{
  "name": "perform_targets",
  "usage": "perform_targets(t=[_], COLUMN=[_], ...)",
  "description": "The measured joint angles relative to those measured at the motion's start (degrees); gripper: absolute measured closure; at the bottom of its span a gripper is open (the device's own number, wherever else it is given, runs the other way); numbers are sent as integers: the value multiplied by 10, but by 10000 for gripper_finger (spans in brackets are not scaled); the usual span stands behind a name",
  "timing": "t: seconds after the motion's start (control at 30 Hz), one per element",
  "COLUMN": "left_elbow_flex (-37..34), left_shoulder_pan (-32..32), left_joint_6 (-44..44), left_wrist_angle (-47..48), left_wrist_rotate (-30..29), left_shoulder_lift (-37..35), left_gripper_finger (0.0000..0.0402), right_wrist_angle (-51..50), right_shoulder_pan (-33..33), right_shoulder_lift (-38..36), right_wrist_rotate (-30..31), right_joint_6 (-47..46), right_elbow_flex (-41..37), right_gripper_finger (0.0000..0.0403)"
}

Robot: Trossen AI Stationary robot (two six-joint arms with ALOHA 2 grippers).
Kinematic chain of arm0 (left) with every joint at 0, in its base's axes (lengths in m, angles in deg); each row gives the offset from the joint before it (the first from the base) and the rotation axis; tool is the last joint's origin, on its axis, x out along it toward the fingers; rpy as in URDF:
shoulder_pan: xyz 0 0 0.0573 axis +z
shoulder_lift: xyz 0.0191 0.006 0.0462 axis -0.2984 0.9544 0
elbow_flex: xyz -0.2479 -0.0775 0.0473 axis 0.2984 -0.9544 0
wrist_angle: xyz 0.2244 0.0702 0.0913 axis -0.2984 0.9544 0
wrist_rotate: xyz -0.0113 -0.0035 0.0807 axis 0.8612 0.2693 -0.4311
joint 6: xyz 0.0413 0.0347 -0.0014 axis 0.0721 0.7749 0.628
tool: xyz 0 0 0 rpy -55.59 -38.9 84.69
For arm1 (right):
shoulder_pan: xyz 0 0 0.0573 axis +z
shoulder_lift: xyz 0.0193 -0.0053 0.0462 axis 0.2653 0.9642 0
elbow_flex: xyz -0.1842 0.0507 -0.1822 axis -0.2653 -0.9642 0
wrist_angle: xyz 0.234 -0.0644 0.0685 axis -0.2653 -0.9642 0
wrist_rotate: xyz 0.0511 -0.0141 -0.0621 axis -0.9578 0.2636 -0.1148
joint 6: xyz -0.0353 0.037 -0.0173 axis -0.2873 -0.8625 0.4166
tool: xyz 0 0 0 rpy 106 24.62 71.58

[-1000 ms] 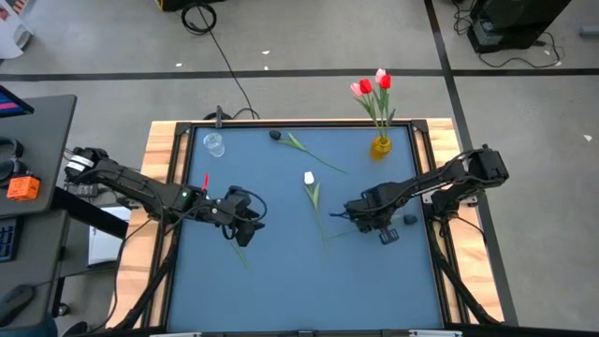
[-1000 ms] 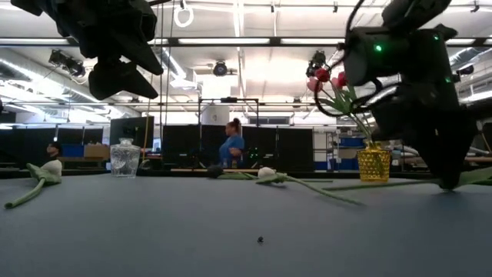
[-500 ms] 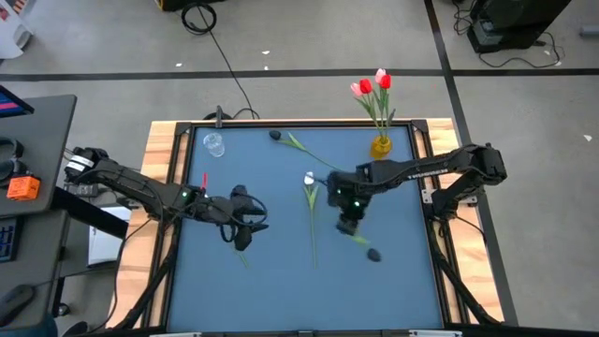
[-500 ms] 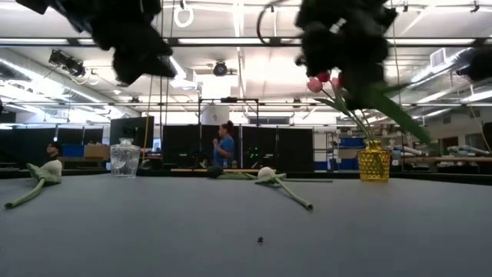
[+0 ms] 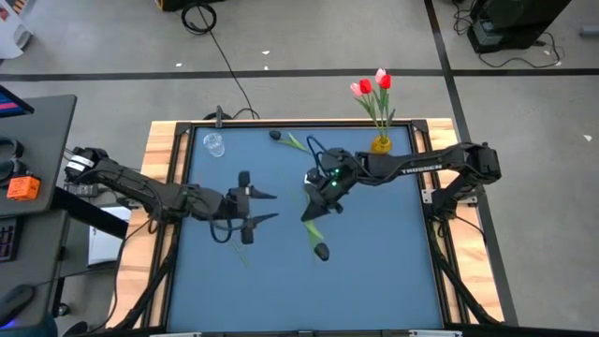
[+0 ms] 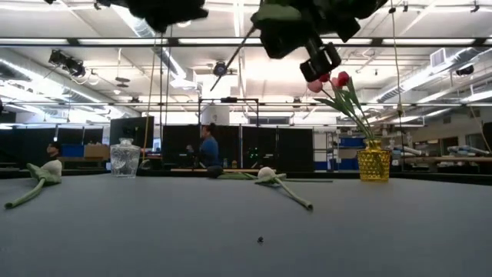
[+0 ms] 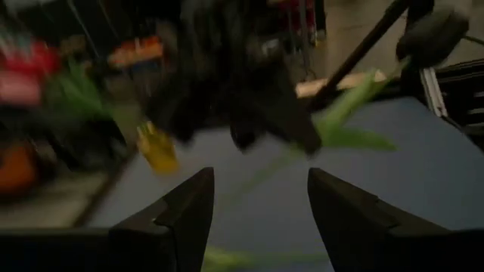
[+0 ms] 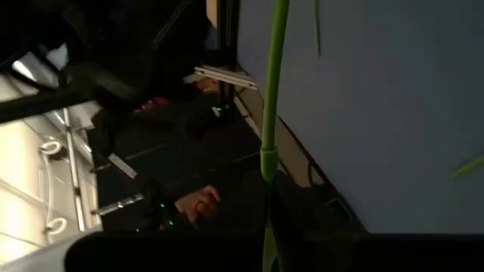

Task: Sort flowers into vase by color
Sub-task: Put the bottom black flower into the transparent vase

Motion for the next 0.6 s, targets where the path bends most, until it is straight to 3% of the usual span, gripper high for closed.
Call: perform_targets(t=[0.33,0.6], left_elbow_flex=[51,106], left_shoulder_pan=[6,30], left_joint_6=[183,220], left_wrist_angle=[11,70], left_wrist_rotate=[-1,-10], left_shoulder_lift=[52,118], left_gripper_finger=[183,183], right_wrist_angle=[80,112], right_shoulder_pan=[2,2], right_shoulder_lift=[4,4], right_wrist_rotate=[1,-2], right_joint_6=[-89,-119], right_elbow_flex=[0,0], right_gripper_finger=[381,380])
